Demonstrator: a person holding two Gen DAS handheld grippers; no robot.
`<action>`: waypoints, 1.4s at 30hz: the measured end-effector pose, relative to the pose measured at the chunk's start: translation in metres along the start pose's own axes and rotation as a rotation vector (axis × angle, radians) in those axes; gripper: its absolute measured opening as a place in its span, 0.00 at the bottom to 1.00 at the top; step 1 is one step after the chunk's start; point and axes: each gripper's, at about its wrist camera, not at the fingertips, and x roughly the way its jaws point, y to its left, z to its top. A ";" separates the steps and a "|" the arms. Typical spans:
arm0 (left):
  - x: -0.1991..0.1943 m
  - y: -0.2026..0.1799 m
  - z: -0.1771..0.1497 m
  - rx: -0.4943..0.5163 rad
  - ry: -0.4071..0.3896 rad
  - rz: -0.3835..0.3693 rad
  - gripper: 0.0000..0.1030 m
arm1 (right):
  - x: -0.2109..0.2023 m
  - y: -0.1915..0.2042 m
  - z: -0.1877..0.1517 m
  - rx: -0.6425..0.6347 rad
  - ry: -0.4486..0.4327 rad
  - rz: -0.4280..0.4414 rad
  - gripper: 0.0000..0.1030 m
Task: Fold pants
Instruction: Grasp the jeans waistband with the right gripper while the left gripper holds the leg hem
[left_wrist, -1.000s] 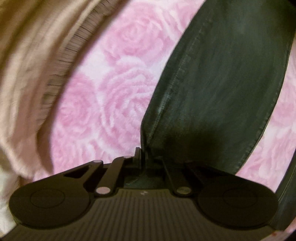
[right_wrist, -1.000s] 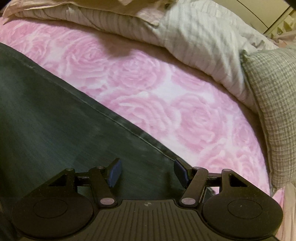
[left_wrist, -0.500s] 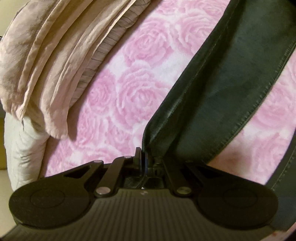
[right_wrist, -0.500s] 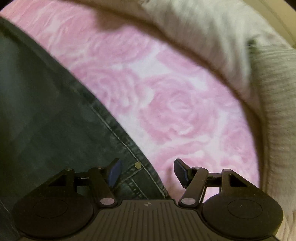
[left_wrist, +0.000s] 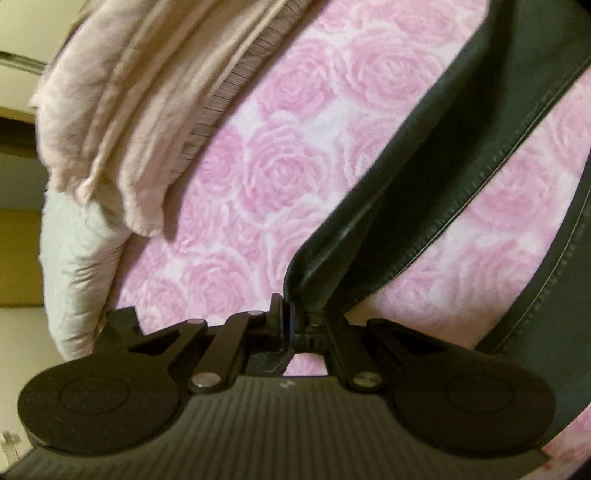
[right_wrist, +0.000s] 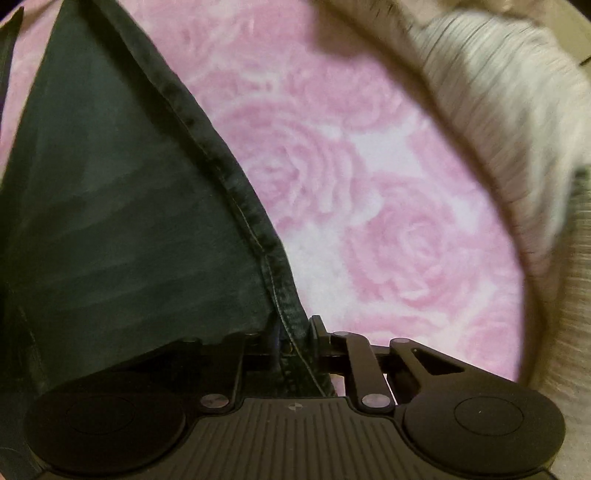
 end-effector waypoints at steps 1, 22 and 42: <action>-0.008 -0.001 -0.003 -0.009 -0.007 0.015 0.01 | -0.016 0.007 -0.005 0.016 -0.024 -0.031 0.10; -0.066 -0.221 -0.247 -0.013 -0.002 -0.088 0.02 | -0.089 0.408 -0.179 0.321 -0.044 -0.384 0.13; -0.079 -0.212 -0.218 0.018 0.023 0.066 0.02 | -0.082 0.379 -0.213 0.244 0.013 -0.487 0.46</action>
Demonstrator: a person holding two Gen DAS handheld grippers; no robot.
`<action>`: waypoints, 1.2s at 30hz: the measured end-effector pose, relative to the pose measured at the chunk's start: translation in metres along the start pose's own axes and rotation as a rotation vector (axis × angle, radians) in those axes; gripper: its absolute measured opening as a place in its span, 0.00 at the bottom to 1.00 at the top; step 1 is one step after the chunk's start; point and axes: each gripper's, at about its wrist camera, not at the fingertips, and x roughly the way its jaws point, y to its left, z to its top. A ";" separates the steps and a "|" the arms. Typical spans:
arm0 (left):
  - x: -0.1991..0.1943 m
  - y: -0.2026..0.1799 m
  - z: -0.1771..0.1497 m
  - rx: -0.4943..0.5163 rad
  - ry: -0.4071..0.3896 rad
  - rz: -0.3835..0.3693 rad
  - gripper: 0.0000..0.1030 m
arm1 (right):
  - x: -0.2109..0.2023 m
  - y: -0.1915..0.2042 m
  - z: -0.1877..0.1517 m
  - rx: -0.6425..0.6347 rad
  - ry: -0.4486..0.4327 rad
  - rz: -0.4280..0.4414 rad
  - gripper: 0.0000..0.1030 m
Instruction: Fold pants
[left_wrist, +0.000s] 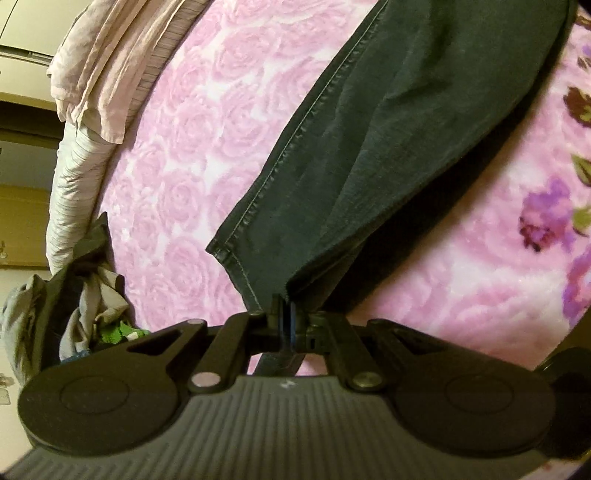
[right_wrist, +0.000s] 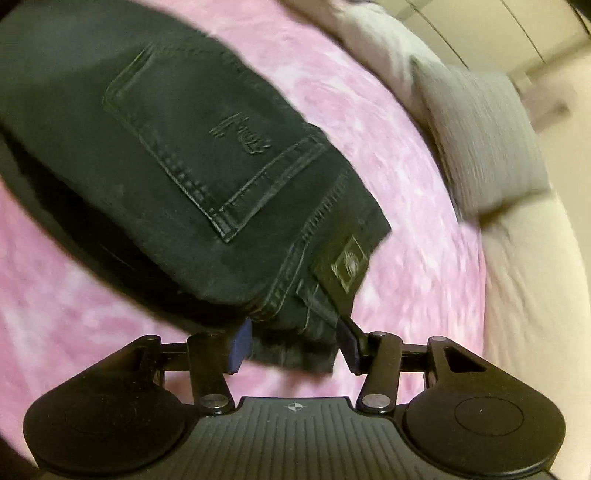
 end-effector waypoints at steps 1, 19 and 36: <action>0.001 -0.001 0.002 0.003 0.002 0.005 0.02 | 0.005 0.004 0.001 -0.058 -0.007 0.003 0.45; 0.005 -0.035 -0.017 0.063 0.051 -0.036 0.09 | -0.037 0.021 -0.037 -0.072 0.039 -0.029 0.00; 0.088 0.116 -0.051 -0.308 -0.168 -0.333 0.32 | -0.106 0.144 0.230 0.078 -0.107 0.076 0.51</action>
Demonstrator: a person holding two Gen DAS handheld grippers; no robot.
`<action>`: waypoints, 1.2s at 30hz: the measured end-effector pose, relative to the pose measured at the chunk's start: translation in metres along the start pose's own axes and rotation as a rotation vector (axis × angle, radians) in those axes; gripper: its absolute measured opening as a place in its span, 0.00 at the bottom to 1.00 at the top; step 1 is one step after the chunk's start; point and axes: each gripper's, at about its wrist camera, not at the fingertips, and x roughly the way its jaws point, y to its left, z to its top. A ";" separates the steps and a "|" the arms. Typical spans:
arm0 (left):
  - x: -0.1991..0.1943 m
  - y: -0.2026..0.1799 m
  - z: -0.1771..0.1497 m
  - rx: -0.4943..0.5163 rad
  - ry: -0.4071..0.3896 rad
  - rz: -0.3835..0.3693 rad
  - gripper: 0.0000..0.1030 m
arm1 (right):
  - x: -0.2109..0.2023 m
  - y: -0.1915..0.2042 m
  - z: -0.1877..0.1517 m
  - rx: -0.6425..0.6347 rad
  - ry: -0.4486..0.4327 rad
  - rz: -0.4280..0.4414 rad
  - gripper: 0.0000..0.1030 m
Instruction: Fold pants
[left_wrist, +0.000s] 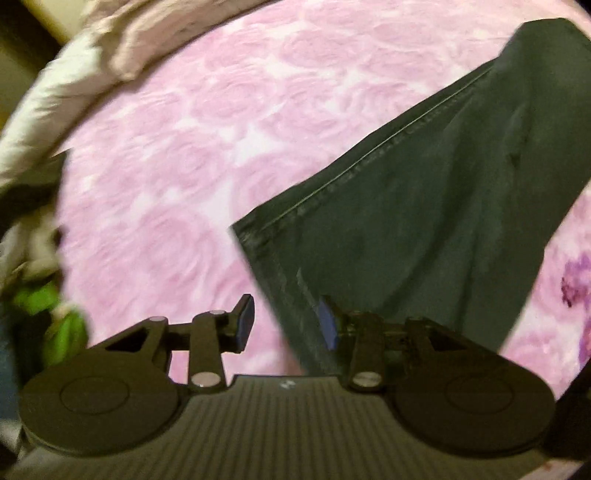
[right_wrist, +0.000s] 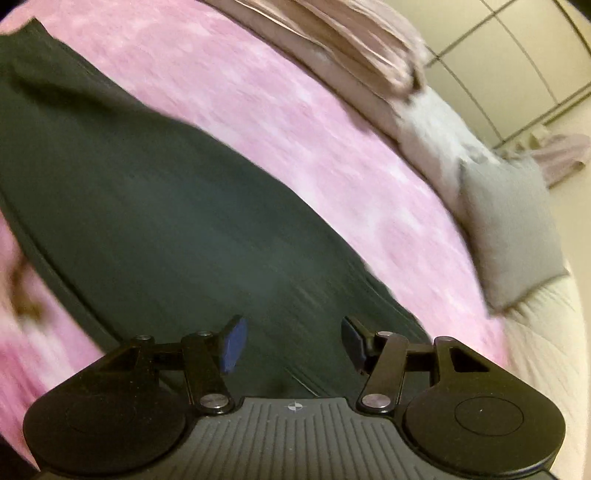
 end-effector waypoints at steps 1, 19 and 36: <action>0.009 0.002 0.002 0.027 -0.012 -0.030 0.32 | 0.001 0.015 0.017 -0.003 -0.003 0.016 0.51; 0.006 0.079 0.018 0.009 -0.195 -0.203 0.04 | 0.022 0.119 0.161 -0.026 -0.058 0.109 0.51; 0.043 0.043 -0.011 0.019 -0.074 -0.214 0.14 | 0.028 0.159 0.145 0.167 0.041 0.255 0.52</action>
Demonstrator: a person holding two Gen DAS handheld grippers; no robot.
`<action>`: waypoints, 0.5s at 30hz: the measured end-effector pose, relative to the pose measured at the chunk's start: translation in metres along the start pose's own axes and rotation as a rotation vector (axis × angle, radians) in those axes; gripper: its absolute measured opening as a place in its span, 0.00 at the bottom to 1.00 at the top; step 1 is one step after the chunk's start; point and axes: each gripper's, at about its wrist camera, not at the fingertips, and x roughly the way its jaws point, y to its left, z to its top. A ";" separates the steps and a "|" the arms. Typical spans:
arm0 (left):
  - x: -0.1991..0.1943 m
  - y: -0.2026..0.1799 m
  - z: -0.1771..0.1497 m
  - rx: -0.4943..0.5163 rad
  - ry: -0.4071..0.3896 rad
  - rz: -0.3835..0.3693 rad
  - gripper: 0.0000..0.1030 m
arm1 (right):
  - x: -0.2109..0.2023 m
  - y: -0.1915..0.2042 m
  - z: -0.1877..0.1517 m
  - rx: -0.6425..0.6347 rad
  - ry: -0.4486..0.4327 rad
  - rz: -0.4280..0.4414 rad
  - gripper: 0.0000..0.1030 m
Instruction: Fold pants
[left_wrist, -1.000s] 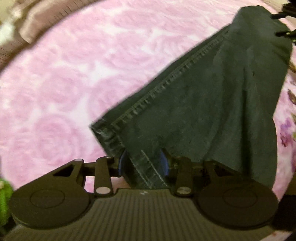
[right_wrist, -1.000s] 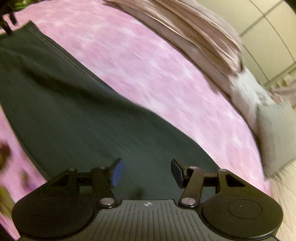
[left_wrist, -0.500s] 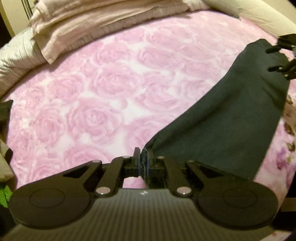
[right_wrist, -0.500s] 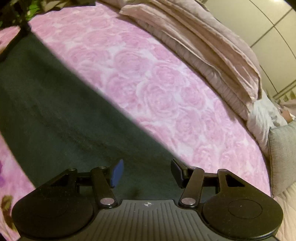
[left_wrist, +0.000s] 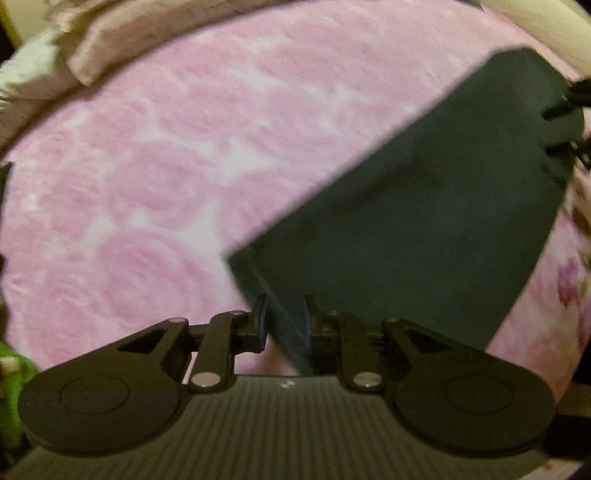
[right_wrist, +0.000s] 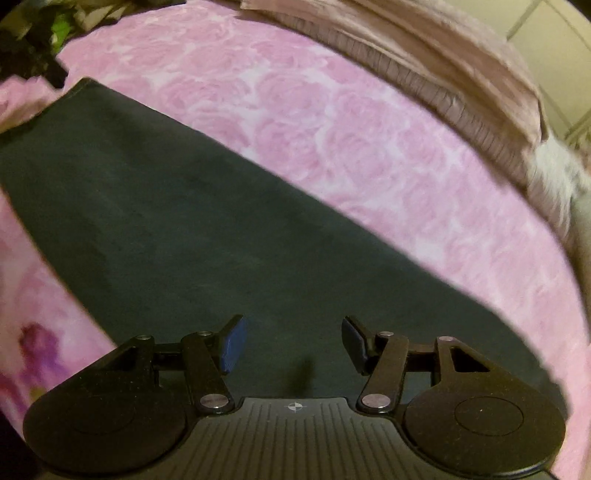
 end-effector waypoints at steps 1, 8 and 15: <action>0.009 -0.004 -0.004 0.007 0.024 -0.003 0.15 | 0.005 0.001 -0.003 0.030 0.010 0.009 0.52; -0.001 -0.014 -0.001 0.053 0.062 0.054 0.16 | 0.014 -0.037 -0.046 0.318 0.114 0.055 0.54; -0.021 -0.067 0.046 0.130 0.035 0.095 0.17 | -0.025 -0.132 -0.118 0.524 0.106 -0.184 0.54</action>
